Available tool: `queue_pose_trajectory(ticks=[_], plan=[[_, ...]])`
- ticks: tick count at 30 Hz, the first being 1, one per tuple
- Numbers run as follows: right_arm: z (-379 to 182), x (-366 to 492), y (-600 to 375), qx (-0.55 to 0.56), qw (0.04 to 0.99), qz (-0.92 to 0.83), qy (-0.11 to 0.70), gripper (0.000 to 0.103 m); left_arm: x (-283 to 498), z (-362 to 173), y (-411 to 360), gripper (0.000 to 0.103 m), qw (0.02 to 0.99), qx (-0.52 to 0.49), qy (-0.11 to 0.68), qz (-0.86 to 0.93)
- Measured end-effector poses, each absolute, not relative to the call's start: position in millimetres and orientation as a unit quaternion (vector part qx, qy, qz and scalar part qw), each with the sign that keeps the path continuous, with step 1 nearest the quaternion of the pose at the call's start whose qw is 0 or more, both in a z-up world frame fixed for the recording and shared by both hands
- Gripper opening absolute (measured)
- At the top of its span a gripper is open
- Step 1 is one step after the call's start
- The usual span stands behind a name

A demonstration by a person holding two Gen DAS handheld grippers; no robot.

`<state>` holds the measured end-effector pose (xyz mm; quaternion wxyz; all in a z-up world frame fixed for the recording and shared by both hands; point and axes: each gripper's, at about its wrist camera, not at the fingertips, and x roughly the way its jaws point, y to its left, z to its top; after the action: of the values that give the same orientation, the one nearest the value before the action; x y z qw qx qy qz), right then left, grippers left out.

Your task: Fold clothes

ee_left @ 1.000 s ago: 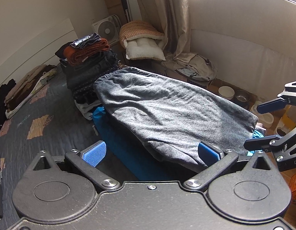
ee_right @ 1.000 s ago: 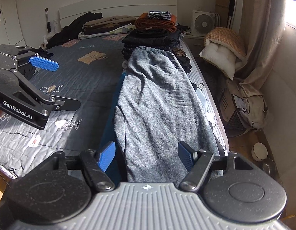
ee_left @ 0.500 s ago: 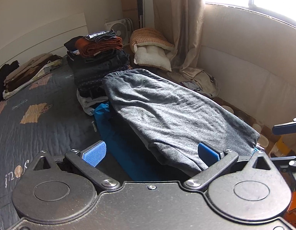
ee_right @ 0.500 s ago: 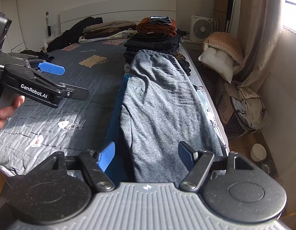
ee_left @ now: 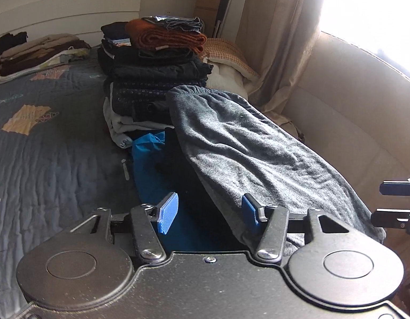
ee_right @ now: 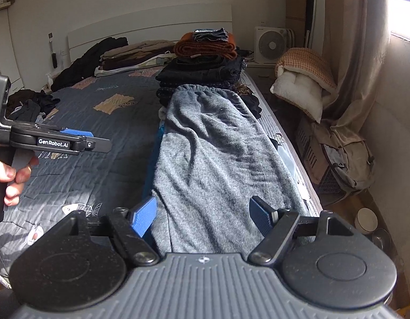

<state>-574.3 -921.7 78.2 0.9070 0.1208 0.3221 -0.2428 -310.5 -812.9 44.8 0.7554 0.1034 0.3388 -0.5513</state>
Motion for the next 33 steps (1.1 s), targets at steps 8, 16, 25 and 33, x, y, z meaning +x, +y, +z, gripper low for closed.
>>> queue_pose_trajectory(ticks=[8,16,25,33], plan=[[64,-492,-1002,0.118,0.909,-0.236,0.323,0.076,-291,18,-856,0.051,0.713,0.025,0.36,-0.601],[45,-377,-1082,0.163,0.918,-0.186,0.311,0.076,-278,-20,-872,0.052,0.655,-0.048,0.404,-0.636],[-8,-328,-1138,0.206,0.902,-0.177,0.336,0.082,-268,-71,-870,0.055,0.576,-0.125,0.467,-0.659],[-17,-332,-1157,0.239,0.901,-0.165,0.322,0.086,-237,-46,-858,0.081,0.498,-0.222,0.444,-0.711]])
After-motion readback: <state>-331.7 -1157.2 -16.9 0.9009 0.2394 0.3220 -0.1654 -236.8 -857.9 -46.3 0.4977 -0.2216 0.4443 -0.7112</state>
